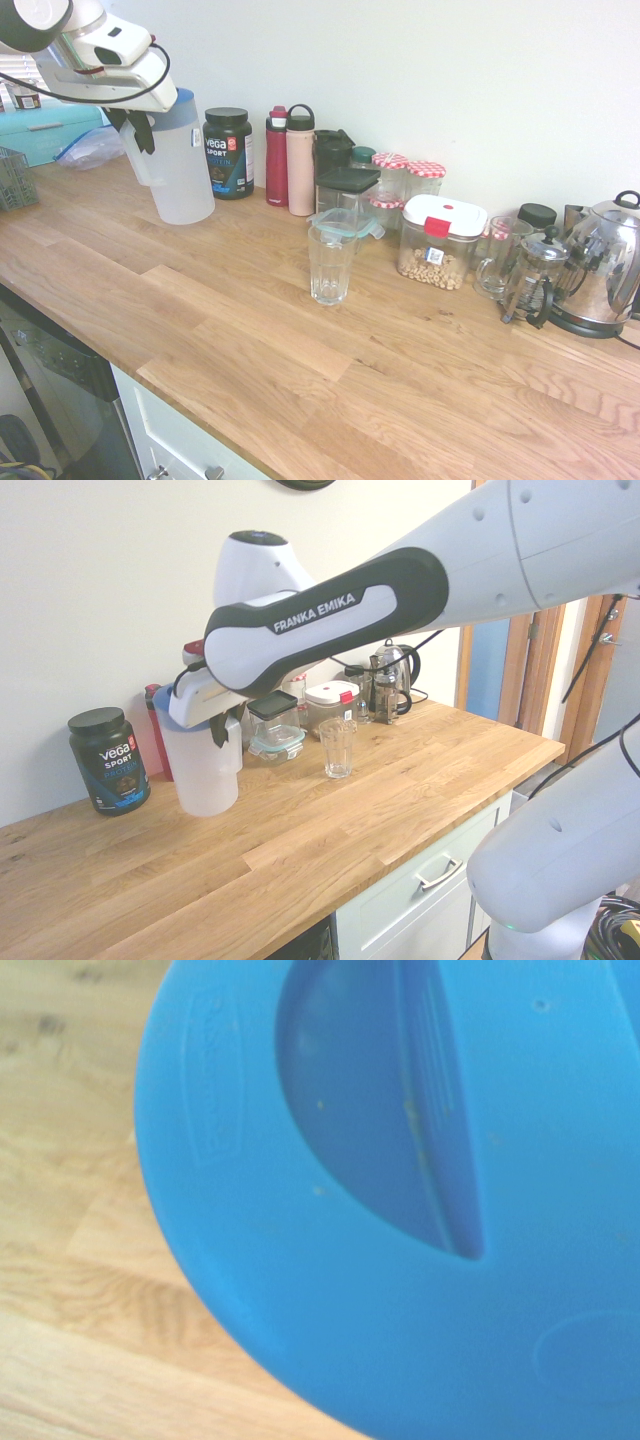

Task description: Pour me some water

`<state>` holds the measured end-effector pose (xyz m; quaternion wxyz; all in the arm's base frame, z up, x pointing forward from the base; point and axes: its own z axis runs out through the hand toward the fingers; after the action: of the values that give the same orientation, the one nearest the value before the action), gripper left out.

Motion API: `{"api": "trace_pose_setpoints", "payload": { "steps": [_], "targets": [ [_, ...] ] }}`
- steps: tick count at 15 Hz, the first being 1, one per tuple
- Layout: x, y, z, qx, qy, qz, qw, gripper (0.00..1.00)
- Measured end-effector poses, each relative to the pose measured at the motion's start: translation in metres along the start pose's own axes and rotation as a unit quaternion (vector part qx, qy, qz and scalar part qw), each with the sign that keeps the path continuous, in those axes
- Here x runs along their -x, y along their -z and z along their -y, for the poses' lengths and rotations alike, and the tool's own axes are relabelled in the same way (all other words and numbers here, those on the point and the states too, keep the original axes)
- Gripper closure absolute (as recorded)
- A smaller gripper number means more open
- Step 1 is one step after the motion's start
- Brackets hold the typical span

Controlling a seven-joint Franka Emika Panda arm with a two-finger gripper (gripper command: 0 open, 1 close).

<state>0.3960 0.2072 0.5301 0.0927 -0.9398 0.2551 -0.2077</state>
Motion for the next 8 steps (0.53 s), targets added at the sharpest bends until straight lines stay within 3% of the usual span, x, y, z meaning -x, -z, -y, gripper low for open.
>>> {"api": "trace_pose_setpoints", "payload": {
  "steps": [8],
  "targets": [
    [-0.015,-0.057,0.020,0.032,-0.011,0.023,0.999,1.00]
  ]
}}
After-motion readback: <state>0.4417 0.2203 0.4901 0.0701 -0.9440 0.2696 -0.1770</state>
